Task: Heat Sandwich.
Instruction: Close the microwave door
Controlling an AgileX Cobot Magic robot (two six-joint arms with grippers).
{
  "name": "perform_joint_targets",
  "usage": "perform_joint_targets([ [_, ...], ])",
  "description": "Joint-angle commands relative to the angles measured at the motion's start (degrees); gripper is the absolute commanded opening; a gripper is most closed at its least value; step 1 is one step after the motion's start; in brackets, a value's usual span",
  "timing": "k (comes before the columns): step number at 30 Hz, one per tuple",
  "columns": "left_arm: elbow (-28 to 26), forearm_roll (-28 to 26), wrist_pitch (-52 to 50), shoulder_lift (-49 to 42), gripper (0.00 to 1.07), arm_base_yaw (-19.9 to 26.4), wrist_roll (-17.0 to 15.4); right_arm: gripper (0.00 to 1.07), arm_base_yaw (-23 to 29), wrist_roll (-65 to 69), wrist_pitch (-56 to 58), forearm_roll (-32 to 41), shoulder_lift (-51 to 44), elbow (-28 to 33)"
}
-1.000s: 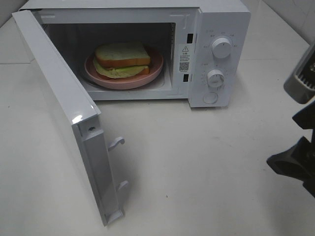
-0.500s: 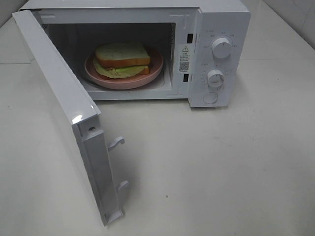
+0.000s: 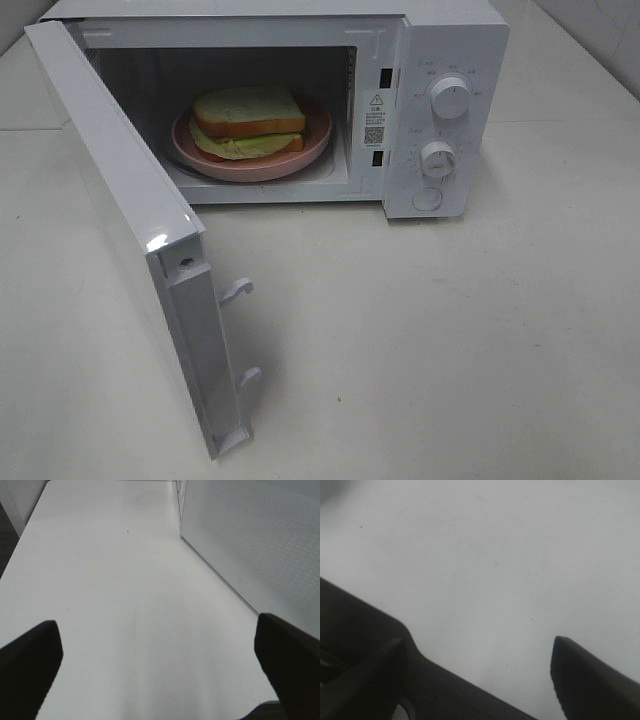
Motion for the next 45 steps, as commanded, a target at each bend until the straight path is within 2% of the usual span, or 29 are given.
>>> perform_joint_targets([
  [1, 0.1, -0.3, -0.5, -1.0, 1.0, 0.1, -0.5, 0.76, -3.2, 0.1, 0.2, -0.1, -3.0, 0.3],
  [6, 0.1, -0.3, -0.5, -1.0, 1.0, 0.1, -0.5, 0.76, -8.2, 0.8, -0.8, -0.1, -8.1, 0.3],
  [14, 0.1, -0.3, -0.5, -1.0, 1.0, 0.1, -0.5, 0.76, -18.9, 1.8, -3.4, 2.3, -16.2, 5.5],
  [18, 0.1, -0.3, -0.5, -1.0, 1.0, 0.1, -0.5, 0.76, -21.4, 1.9, -6.1, 3.4, -17.9, 7.0],
  [31, 0.1, -0.3, -0.5, -1.0, 1.0, 0.1, -0.5, 0.76, -23.9, 1.9, -6.4, 3.3, -26.8, 7.3],
  [45, 0.1, -0.3, -0.5, -1.0, 1.0, 0.1, -0.5, 0.76, -23.9, 2.0, -6.4, 3.2, -26.7, 7.3],
])
